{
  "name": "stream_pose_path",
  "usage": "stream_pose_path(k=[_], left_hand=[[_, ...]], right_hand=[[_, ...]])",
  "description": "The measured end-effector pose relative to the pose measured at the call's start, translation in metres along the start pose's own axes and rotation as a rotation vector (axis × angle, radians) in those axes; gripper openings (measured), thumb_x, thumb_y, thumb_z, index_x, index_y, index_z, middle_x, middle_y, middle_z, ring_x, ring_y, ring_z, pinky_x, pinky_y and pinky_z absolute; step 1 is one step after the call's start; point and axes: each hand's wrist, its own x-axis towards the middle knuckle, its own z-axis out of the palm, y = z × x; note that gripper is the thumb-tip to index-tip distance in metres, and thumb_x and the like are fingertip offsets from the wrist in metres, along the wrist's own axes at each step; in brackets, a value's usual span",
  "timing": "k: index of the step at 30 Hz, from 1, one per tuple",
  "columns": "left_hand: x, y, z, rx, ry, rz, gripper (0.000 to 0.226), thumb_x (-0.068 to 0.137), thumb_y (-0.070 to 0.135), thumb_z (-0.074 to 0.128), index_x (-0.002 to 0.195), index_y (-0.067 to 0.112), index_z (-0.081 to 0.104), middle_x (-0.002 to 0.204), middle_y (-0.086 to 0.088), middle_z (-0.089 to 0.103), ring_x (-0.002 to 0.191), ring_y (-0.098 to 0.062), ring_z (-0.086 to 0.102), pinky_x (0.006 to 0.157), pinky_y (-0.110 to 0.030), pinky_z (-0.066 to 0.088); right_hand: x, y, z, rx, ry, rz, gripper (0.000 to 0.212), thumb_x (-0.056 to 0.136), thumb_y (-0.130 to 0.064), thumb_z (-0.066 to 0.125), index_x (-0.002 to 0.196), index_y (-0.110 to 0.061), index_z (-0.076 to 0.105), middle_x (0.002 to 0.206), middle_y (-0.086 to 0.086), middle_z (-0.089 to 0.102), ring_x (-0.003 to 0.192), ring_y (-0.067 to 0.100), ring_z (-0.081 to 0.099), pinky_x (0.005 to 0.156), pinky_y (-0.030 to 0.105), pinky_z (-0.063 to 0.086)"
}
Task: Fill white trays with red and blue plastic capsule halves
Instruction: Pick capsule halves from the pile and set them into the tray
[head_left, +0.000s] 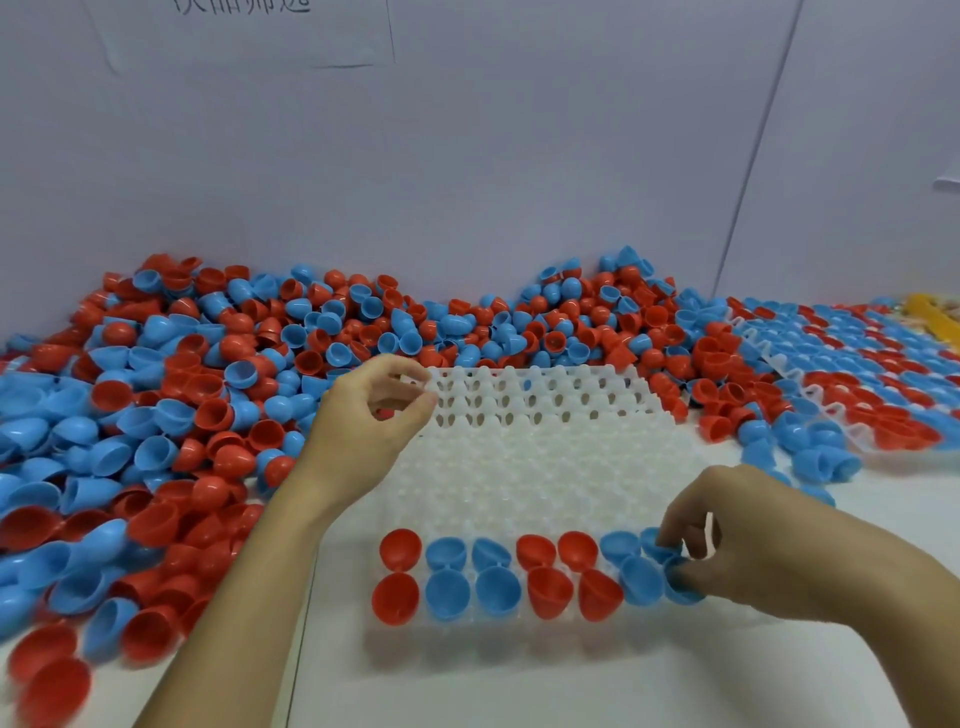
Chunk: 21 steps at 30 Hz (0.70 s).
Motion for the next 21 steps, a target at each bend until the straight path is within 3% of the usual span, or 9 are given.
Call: stream_pose_path(k=[4, 7, 10, 12, 16, 19, 21], left_hand=[[0.005, -0.006, -0.018, -0.169, 0.224, -0.101, 0.021, 0.101, 0.007, 0.053, 0.107, 0.026, 0.060, 0.086, 0.006, 0.076, 0.086, -0.005, 0.072, 0.063, -0.020, 0.058], [0.010, -0.018, -0.029, 0.017, 0.375, -0.099, 0.026, 0.099, 0.000, 0.052, 0.101, 0.024, 0.062, 0.091, 0.010, 0.072, 0.086, -0.012, 0.069, 0.072, -0.029, 0.058], [0.011, -0.030, -0.030, 0.288, 0.292, -0.103, 0.028, 0.096, -0.005, 0.053, 0.108, 0.016, 0.067, 0.104, 0.003, 0.069, 0.102, -0.016, 0.064, 0.079, -0.019, 0.048], [0.012, -0.035, -0.024, 0.406, 0.208, -0.114, 0.030, 0.096, -0.004, 0.053, 0.114, 0.015, 0.069, 0.117, -0.003, 0.066, 0.113, -0.020, 0.059, 0.089, -0.026, 0.048], [0.013, -0.039, -0.014, 0.576, 0.135, -0.050, 0.030, 0.095, 0.004, 0.060, 0.119, 0.020, 0.067, 0.123, 0.000, 0.061, 0.121, -0.019, 0.046, 0.099, -0.031, 0.040], [0.018, -0.037, -0.009, 0.617, 0.135, 0.011, 0.027, 0.095, 0.002, 0.058, 0.115, 0.018, 0.068, 0.117, 0.000, 0.064, 0.106, -0.013, 0.045, 0.089, -0.027, 0.038], [0.026, -0.034, -0.005, 0.617, 0.083, -0.046, 0.029, 0.095, -0.001, 0.053, 0.115, 0.015, 0.066, 0.114, -0.003, 0.065, 0.099, -0.014, 0.053, 0.084, -0.031, 0.046]], right_hand=[[-0.002, 0.001, -0.016, 0.004, 0.028, -0.024, 0.017, 0.086, -0.033, 0.075, 0.092, -0.048, 0.069, 0.075, -0.015, 0.068, 0.073, 0.002, 0.064, 0.053, 0.012, 0.047], [0.010, -0.011, -0.034, 0.005, 0.151, -0.135, 0.027, 0.088, -0.030, 0.073, 0.086, -0.053, 0.059, 0.071, -0.014, 0.067, 0.077, -0.014, 0.059, 0.055, 0.014, 0.050], [0.040, -0.037, -0.044, 0.060, 0.314, -0.267, 0.021, 0.093, -0.025, 0.067, 0.102, -0.044, 0.068, 0.079, -0.007, 0.070, 0.074, 0.010, 0.067, 0.065, 0.027, 0.060], [0.064, -0.058, -0.041, 0.137, 0.392, -0.341, 0.023, 0.096, -0.019, 0.062, 0.112, -0.032, 0.071, 0.082, -0.003, 0.071, 0.074, 0.017, 0.067, 0.067, 0.028, 0.059], [0.094, -0.084, -0.016, 0.276, 0.529, -0.425, 0.027, 0.096, -0.013, 0.058, 0.118, -0.023, 0.072, 0.091, -0.015, 0.066, 0.071, -0.003, 0.056, 0.061, 0.007, 0.039], [0.101, -0.080, -0.002, 0.337, 0.577, -0.438, 0.028, 0.096, -0.011, 0.057, 0.115, -0.024, 0.073, 0.097, -0.015, 0.066, 0.076, -0.009, 0.058, 0.060, 0.004, 0.042], [0.103, -0.072, -0.001, 0.371, 0.604, -0.421, 0.029, 0.095, -0.010, 0.056, 0.113, -0.024, 0.073, 0.092, -0.016, 0.065, 0.075, -0.005, 0.060, 0.060, 0.005, 0.043]])
